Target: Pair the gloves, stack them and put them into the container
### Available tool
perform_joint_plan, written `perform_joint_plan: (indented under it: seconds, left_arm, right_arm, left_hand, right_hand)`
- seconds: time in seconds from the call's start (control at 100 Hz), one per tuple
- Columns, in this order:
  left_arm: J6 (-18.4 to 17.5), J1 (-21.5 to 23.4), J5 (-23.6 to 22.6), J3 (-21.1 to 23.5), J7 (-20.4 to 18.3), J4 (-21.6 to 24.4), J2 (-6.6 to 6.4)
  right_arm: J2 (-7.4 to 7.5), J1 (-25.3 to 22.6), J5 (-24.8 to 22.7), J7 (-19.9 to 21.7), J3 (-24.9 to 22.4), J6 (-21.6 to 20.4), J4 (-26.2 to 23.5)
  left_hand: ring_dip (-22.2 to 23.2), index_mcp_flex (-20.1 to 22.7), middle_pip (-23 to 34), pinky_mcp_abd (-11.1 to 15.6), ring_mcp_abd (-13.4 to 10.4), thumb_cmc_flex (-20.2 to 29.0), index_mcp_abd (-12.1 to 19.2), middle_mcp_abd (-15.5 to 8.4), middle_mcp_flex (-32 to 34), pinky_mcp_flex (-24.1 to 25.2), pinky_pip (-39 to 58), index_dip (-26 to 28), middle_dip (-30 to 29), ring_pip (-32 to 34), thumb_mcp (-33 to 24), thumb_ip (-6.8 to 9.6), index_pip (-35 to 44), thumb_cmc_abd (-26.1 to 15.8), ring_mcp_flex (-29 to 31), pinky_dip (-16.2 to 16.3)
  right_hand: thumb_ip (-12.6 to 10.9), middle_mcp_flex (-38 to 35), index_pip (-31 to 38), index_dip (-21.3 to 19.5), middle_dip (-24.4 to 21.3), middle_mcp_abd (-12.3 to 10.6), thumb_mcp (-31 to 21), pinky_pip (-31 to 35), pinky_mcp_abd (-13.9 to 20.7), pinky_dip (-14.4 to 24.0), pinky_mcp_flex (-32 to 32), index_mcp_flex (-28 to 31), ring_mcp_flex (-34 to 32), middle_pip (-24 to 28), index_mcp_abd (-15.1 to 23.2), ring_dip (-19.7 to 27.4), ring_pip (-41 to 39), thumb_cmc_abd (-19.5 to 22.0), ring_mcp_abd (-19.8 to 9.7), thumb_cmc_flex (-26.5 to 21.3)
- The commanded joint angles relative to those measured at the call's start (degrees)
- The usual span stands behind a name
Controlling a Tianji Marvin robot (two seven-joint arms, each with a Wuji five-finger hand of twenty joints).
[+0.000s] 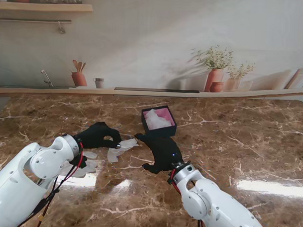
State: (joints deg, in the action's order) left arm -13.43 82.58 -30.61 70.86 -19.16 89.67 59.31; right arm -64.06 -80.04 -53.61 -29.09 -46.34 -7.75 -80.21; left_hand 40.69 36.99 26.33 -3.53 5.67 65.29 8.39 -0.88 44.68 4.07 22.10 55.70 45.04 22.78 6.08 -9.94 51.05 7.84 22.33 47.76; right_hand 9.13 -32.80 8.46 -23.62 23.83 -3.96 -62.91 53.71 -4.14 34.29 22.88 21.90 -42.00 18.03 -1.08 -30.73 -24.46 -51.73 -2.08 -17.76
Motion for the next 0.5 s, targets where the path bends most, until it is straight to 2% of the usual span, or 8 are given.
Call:
perform_joint_plan:
  seconds: [0.0, 0.05, 0.12, 0.23, 0.38, 0.49]
  left_arm:
    - [-0.2, 0.5, -0.9, -0.3, -0.6, 0.8, -0.08]
    - [-0.4, 0.8, -0.1, -0.3, -1.1, 1.2, -0.15]
    - [-0.6, 1.1, 0.5, -0.3, -1.6, 1.7, -0.22]
    - [-0.7, 1.7, 2.4, -0.2, -2.9, 2.5, -0.39]
    - [-0.9, 2.2, 5.1, -0.1, -4.2, 3.3, -0.52]
    - [-1.0, 2.4, 6.3, -0.2, -4.8, 3.6, -0.59]
  right_arm:
    - [-1.78, 1.3, -0.3, -3.5, 1.3, 1.2, 2.5]
    - [-2.45, 2.2, 0.1, -5.5, 2.4, 1.6, 3.9]
    - [-3.06, 3.0, 0.9, -6.6, 3.1, 2.1, 4.8]
    - [-3.58, 4.3, 1.3, -7.9, 4.2, 2.4, 6.2]
    - [-4.18, 6.1, 1.5, -9.6, 6.0, 2.5, 8.1]
    - [-4.80, 7.2, 1.8, -11.1, 7.4, 3.0, 9.7]
  left_hand:
    - [0.8, 1.5, 1.0, 0.0, 1.2, 4.9, 2.7, 0.4, 1.7, 0.9, -0.7, 4.1, 1.1, 0.3, -1.1, 3.14, 3.7, -4.0, 1.1, 0.8]
    - [0.8, 1.6, 0.9, 0.1, 1.2, 4.8, 2.8, 0.4, 1.6, 1.0, -0.8, 4.2, 1.2, 0.2, -1.2, 3.16, 3.6, -4.0, 1.0, 0.8]
    - [0.9, 1.4, 0.8, 0.0, 1.2, 4.7, 2.8, 0.5, 1.6, 1.0, -1.0, 4.4, 1.3, 0.1, -1.2, 3.20, 3.4, -4.1, 1.0, 0.8]
    - [0.8, 1.2, 0.5, 0.3, 1.1, 4.8, 2.5, 0.5, 1.3, 1.2, -1.6, 4.8, 1.5, -0.3, -1.4, 3.33, 3.2, -4.1, 0.6, 0.5]
    - [0.8, 1.4, 0.3, 0.2, 1.1, 4.8, 2.5, 0.6, 1.5, 1.1, -1.8, 5.0, 1.6, -0.5, -1.5, 3.37, 2.9, -4.0, 0.8, 0.7]
    - [0.8, 1.5, 0.3, 0.2, 0.9, 4.8, 2.1, 0.8, 1.3, 1.1, -2.2, 5.2, 1.9, -0.6, -1.7, 3.45, 2.7, -4.0, 0.6, 0.7]
  right_hand:
    - [2.0, 0.9, 0.1, -1.2, 0.7, -0.9, -1.9, -0.5, 1.3, 1.7, 0.2, -1.2, 1.4, 1.4, -0.7, -0.1, -0.9, -1.0, -1.6, 1.7]
    - [1.9, 0.9, 1.4, -2.4, 0.6, -0.9, -1.6, -0.3, 1.3, 1.8, 0.6, -1.1, 1.3, 2.2, -0.4, 0.2, -1.1, -0.2, -1.8, 1.2]
    - [1.6, 0.3, 3.7, -4.3, 0.6, -0.9, -0.2, 0.3, 1.3, 1.9, 0.9, -0.2, 0.9, 3.4, 0.1, 0.5, -1.5, 1.4, -1.7, 0.0]
    - [1.4, -1.8, 7.2, -7.0, 0.8, -1.3, -0.1, 1.6, 1.3, 2.1, 2.1, 2.7, -0.6, 4.5, 1.9, 0.7, -2.1, 1.7, -1.9, -1.2]
    - [1.8, -3.3, 8.9, -9.6, 1.7, -1.9, -2.0, 2.4, 1.1, 1.7, 2.6, 4.5, -1.6, 5.8, 2.6, 0.8, -2.4, -2.1, -2.1, -1.7]
    - [2.0, -4.6, 10.4, -11.7, 3.6, -2.3, -2.4, 3.2, 1.3, 1.8, 3.1, 6.0, -2.4, 8.0, 3.4, 0.4, -3.1, -2.3, -2.4, -1.6]
